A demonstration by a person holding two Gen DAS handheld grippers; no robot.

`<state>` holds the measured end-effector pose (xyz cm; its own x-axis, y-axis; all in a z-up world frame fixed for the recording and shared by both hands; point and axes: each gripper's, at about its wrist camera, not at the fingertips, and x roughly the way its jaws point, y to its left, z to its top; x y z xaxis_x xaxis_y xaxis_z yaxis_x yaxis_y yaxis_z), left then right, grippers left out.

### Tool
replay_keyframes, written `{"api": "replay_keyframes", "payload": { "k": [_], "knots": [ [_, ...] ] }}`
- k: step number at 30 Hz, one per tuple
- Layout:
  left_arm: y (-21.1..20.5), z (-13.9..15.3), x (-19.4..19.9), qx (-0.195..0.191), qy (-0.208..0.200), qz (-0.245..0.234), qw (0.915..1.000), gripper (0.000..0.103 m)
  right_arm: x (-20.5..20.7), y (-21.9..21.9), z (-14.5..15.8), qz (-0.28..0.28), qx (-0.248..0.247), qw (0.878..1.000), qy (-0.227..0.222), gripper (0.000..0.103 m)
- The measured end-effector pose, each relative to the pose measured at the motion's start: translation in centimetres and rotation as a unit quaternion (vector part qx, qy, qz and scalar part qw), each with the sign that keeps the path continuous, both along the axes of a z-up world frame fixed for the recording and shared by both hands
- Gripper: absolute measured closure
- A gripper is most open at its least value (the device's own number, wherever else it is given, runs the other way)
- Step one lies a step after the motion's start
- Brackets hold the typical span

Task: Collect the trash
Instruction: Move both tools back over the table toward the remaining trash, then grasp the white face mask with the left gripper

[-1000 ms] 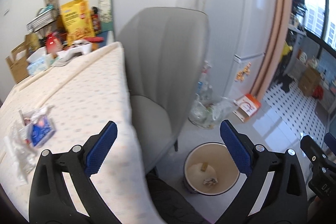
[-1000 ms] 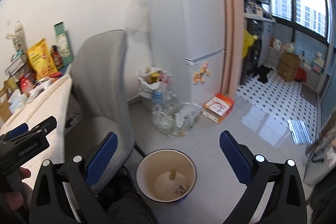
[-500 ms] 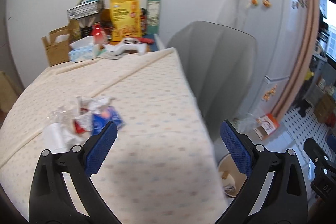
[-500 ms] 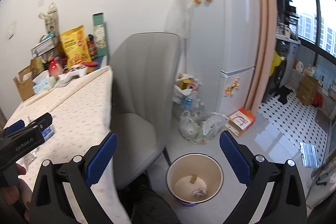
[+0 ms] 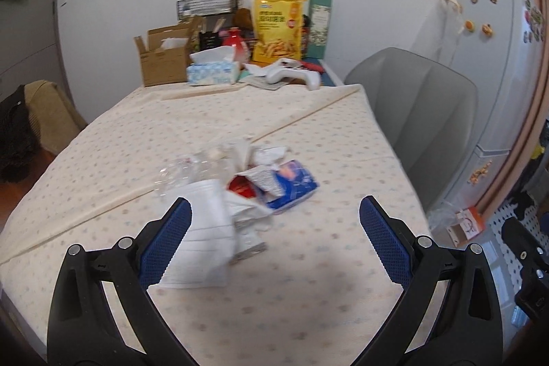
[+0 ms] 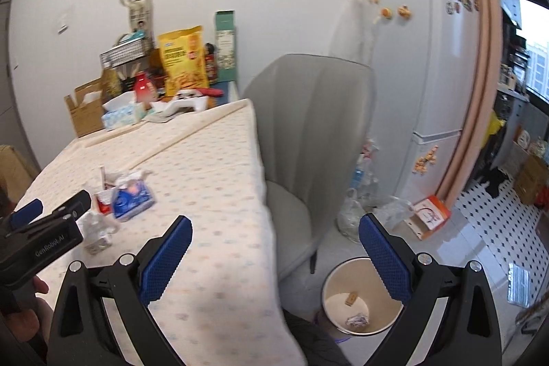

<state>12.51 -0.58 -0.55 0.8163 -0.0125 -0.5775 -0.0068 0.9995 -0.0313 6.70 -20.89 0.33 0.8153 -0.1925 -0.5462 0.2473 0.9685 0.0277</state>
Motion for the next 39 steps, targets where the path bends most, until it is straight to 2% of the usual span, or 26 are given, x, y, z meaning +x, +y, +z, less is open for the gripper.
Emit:
{"api": "replay_keyframes", "payload": {
  "k": [5,12,16,22,26,31,33,34,35,37,39],
  "knots": [
    [3.8,-0.9,-0.1,-0.008,0.011,0.029,0.9995,0.006,0.7,2.4,-0.5,0.019,-0.004,1.0,0.006,0.008],
    [6.4,-2.1,-0.4,-0.019,0.026,0.037,0.9988,0.006,1.4,5.1,-1.0,0.037,-0.019,0.999,0.019,0.008],
    [6.8,-2.9,-0.1,-0.025,0.04,0.03,0.9984,0.006,1.7,6.1,-1.6,0.044,-0.022,0.998,0.029,0.008],
    [5.9,-4.5,0.3,-0.009,0.058,0.025,0.9979,0.007,1.5,6.1,-2.5,0.045,-0.023,0.998,0.037,0.008],
    [5.6,-5.6,0.8,0.001,0.076,0.031,0.9966,0.019,1.4,5.5,-3.1,0.04,-0.021,0.998,0.041,0.008],
    [4.8,-6.7,1.4,0.02,0.093,0.031,0.995,0.027,1.6,5.3,-3.8,0.04,-0.017,0.998,0.049,0.008],
    [4.6,-7.1,1.7,0.026,0.101,0.033,0.994,0.035,1.7,5.3,-4.0,0.042,-0.016,0.998,0.05,0.008],
    [4.8,-7.3,1.9,0.025,0.106,0.035,0.9934,0.047,1.8,5.4,-4.1,0.043,-0.016,0.998,0.051,0.008],
    [5.0,-7.4,2.1,0.019,0.111,0.038,0.9929,0.066,1.9,5.5,-4.1,0.045,-0.016,0.998,0.051,0.008],
    [5.7,-7.5,2.1,0.005,0.116,0.043,0.9923,0.09,2.1,6.0,-4.3,0.053,-0.015,0.997,0.054,0.008],
    [6.5,-6.7,1.3,0.002,0.097,0.055,0.9938,0.091,2.4,6.6,-4.4,0.062,-0.016,0.996,0.054,0.008]
  ]
}}
